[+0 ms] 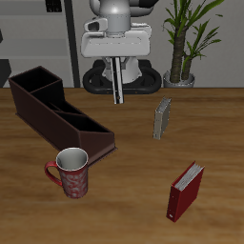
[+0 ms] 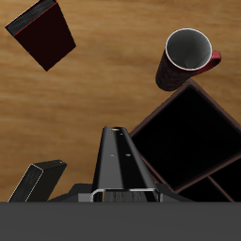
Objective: Place the striped book into the right desk caddy's front compartment
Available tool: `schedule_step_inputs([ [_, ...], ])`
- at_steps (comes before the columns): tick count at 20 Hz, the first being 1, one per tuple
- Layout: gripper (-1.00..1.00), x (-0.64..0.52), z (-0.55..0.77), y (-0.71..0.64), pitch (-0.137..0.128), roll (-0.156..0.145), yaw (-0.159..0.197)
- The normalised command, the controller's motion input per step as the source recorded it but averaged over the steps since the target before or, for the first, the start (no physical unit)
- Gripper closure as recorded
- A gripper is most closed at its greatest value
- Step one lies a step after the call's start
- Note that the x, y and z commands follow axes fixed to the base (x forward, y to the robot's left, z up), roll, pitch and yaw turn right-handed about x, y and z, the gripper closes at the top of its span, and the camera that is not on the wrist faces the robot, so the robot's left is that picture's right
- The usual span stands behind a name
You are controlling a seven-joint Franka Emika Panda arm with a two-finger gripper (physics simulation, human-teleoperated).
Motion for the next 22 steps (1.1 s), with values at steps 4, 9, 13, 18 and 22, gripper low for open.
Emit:
schedule_step_inputs([
  [4, 1.0, -0.27, 0.05, -0.2, -0.003, -0.04, 0.063],
  [9, 1.0, -0.15, 0.01, -0.14, -0.002, -0.036, 0.063],
  [13, 1.0, -0.07, 0.01, -0.06, 0.01, -0.028, 0.02],
  [18, 1.0, -0.15, 0.04, -0.13, 0.001, -0.04, 0.041],
  [22, 1.0, -0.16, -0.01, -0.12, 0.014, -0.033, 0.073],
])
